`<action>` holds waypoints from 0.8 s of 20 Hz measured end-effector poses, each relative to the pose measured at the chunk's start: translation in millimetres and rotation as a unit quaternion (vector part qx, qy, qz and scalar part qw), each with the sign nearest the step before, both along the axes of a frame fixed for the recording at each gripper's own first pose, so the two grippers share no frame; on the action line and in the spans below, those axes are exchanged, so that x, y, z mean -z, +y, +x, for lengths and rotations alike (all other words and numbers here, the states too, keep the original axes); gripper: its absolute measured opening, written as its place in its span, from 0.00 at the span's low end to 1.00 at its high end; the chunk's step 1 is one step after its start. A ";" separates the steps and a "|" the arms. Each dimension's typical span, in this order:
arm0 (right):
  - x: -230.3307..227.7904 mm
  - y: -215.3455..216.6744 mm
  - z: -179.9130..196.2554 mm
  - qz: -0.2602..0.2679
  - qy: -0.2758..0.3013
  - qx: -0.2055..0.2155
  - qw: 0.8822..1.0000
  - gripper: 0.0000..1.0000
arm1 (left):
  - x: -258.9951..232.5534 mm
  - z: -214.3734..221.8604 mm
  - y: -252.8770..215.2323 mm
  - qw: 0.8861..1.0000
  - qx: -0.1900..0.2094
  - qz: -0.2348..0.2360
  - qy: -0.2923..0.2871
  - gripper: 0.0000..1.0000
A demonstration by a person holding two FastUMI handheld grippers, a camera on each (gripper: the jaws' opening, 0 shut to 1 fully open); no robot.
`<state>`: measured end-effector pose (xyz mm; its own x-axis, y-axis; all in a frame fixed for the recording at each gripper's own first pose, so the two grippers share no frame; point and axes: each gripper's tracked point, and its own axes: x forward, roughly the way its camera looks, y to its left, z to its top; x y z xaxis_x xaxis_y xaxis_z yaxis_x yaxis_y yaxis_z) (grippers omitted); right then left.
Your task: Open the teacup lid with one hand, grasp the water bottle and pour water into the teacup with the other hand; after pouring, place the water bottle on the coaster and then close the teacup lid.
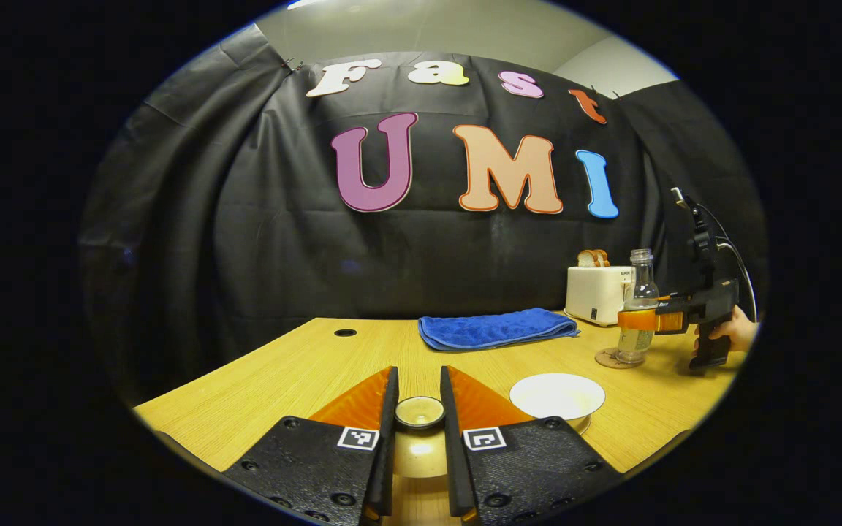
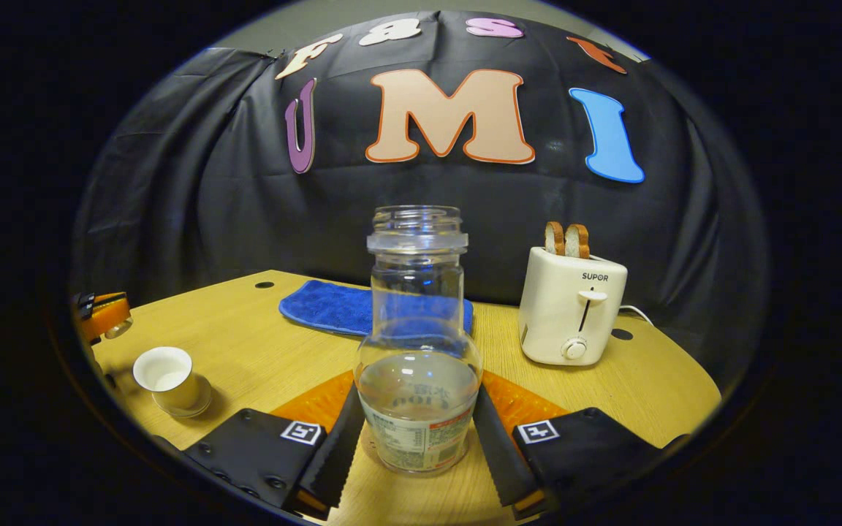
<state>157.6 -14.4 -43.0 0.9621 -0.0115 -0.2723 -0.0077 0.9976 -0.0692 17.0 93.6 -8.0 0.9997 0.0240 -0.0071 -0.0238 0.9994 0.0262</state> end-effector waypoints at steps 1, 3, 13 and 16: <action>0.6 1.0 0.9 0.006 0.001 0.001 1.000 0.82 | 0.0 0.2 0.1 1.000 0.000 0.000 0.000 0.28; 1.4 2.7 3.8 0.007 -0.001 0.001 1.000 0.81 | 0.1 0.2 0.0 1.000 0.000 0.000 0.000 0.27; 3.7 9.3 0.0 -0.017 -0.005 -0.010 1.000 0.84 | 0.2 0.0 0.4 1.000 -0.001 0.000 0.000 0.27; 4.1 7.6 -3.1 -0.023 -0.009 -0.010 1.000 0.92 | 0.0 0.0 0.4 1.000 -0.001 0.000 0.000 0.27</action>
<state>154.5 -6.8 -47.1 0.9670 -0.0044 -0.2547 -0.0260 0.9929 -0.1157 17.0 94.0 -8.1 0.9996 0.0260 -0.0068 -0.0258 0.9993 0.0260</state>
